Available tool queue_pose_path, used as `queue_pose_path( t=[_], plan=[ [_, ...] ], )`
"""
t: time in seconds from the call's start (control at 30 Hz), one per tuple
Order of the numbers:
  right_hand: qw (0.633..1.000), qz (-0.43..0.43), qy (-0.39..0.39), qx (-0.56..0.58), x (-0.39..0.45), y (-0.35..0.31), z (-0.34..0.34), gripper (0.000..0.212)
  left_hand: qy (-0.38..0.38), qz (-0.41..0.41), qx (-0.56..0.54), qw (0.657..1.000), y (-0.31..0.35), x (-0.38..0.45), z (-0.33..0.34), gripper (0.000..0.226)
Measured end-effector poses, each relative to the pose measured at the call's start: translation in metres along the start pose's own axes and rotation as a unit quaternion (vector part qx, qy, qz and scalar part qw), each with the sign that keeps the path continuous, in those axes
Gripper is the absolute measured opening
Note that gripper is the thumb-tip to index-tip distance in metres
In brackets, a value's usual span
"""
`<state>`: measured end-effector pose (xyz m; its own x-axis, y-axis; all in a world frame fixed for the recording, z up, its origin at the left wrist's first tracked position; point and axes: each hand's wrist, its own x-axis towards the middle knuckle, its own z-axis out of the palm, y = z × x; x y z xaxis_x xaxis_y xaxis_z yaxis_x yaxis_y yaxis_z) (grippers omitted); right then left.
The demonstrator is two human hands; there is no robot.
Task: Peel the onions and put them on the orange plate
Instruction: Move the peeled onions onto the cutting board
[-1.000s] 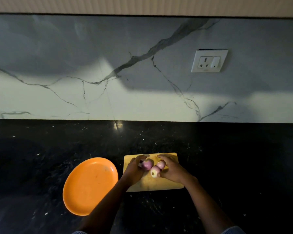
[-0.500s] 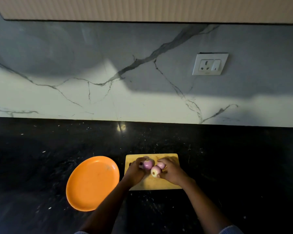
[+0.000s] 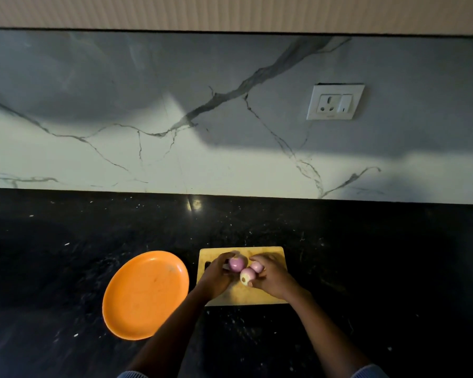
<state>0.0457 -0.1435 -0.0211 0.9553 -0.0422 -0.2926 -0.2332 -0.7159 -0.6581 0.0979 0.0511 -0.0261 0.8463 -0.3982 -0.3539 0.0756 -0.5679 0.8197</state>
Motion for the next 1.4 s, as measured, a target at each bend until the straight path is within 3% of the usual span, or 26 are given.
queue_pose_path(
  t=[0.3,0.6,0.67,0.97,1.13,1.4],
  plan=[
    [1.0,0.002,0.017,-0.001,0.002,-0.003,-0.008,0.051,0.035,0.006,-0.005,0.999,0.003,-0.001,0.001,0.048],
    [1.0,0.01,0.028,-0.001,-0.001,-0.005,-0.012,0.043,0.032,-0.008,0.01,0.999,-0.001,-0.003,-0.004,0.065],
    [0.999,0.011,0.036,-0.016,-0.003,-0.005,-0.014,0.04,0.027,-0.006,0.052,0.998,0.005,-0.009,-0.005,0.06],
    [0.988,-0.009,0.15,-0.028,-0.019,-0.002,-0.017,0.017,0.124,-0.008,0.082,0.989,0.015,-0.037,0.011,0.043],
    [0.981,-0.012,0.182,-0.066,-0.032,-0.013,-0.029,0.022,0.203,0.026,0.064,0.977,0.036,-0.047,0.008,0.016],
    [0.977,-0.02,0.208,0.041,-0.049,-0.041,-0.038,0.015,0.251,0.104,0.069,0.96,0.061,-0.06,-0.006,0.014]
  ],
)
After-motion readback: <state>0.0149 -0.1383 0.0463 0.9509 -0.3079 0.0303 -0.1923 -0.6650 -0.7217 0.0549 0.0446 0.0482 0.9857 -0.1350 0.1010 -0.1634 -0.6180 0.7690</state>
